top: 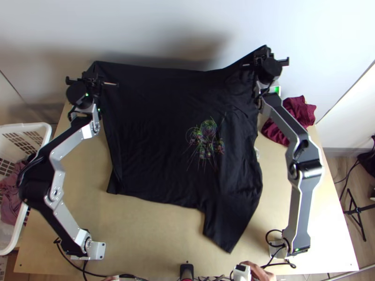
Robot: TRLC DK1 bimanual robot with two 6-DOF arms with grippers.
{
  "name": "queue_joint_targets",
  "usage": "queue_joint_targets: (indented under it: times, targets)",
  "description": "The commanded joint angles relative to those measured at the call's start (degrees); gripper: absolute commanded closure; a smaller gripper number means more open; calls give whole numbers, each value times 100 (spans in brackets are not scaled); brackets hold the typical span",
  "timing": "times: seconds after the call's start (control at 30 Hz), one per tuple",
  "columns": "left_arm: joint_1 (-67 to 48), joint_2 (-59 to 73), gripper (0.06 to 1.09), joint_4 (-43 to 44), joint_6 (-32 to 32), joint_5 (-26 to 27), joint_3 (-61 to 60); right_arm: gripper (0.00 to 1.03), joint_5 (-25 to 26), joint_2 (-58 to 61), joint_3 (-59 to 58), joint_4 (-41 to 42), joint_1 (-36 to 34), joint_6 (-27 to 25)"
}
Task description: Fold the t-shirt
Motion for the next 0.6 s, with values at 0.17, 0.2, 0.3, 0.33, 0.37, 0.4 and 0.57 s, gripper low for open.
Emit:
queue_joint_targets:
  times: [0.17,0.2,0.3,0.33,0.37,0.4,0.57]
  targets:
    - [154,538,105,4,206,-135,-156,100,-17,161,-591,-31,168,-347]
    - [154,441,105,4,242,-118,-306,100,-17,-32,-890,-22,194,-365]
    - [180,151,105,-22,453,-56,-807,100,-17,-612,-1725,-22,273,-409]
    - [207,46,105,-31,488,-4,-1000,100,-25,-832,-2015,-22,300,-444]
    - [242,-60,105,-40,496,93,-1193,100,-25,-1060,-2314,-31,326,-497]
    - [260,-192,105,-84,496,199,-1395,100,-43,-1280,-2648,-48,344,-558]
    - [189,-816,105,-207,523,568,-2556,100,-69,-2106,-3984,-22,344,-725]
